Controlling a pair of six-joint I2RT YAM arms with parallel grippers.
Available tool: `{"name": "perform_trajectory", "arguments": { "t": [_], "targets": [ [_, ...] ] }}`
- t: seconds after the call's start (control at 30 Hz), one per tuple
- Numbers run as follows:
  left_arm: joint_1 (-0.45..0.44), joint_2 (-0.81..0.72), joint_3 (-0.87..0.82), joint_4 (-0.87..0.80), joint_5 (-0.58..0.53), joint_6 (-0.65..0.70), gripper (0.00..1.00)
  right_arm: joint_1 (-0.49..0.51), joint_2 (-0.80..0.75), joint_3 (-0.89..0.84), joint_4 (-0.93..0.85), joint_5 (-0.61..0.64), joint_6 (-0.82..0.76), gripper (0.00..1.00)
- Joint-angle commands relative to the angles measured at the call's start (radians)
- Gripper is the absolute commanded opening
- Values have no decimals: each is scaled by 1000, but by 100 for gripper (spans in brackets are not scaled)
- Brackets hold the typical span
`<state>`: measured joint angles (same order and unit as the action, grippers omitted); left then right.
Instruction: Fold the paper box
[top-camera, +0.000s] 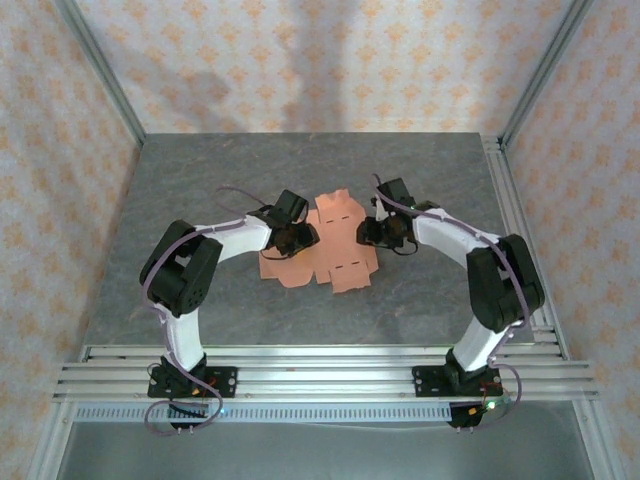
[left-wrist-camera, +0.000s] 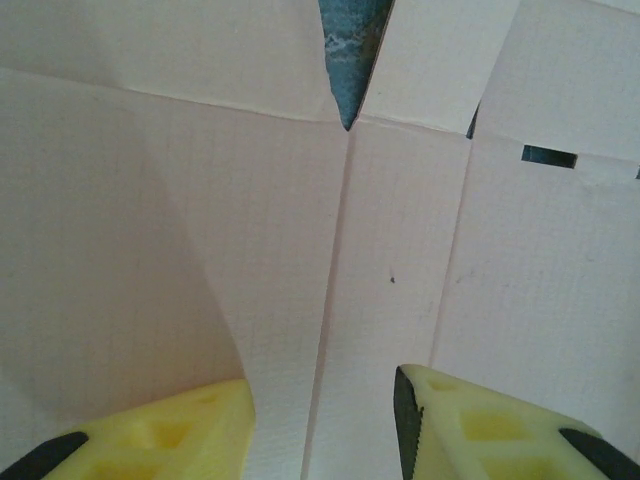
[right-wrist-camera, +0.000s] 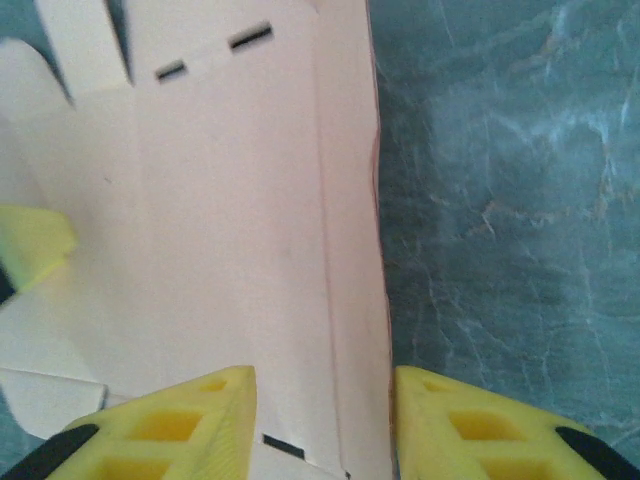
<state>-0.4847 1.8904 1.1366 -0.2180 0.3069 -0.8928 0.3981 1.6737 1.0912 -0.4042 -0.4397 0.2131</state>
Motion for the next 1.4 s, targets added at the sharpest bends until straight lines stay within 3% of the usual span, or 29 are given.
{"name": "perform_trajectory", "arguments": {
  "t": [0.0,0.2,0.27,0.37,0.8,1.37],
  "targets": [
    [-5,44,-6,-114,-37,-6,43,-37,-68,-43,111,-35,44,40],
    [-4,52,-5,-116,-39,-5,43,-142,-83,-143,270,-89,184,37],
    [-4,56,-3,-117,-37,-5,42,-160,-65,-148,264,-93,178,30],
    [-4,68,12,-132,-32,-5,38,-160,-16,-127,227,-114,129,28],
    [-5,88,11,-130,-25,-7,35,-57,79,-64,232,-205,60,32],
    [-5,104,20,-135,-11,4,35,5,172,31,66,-72,-29,32]
  ]
}}
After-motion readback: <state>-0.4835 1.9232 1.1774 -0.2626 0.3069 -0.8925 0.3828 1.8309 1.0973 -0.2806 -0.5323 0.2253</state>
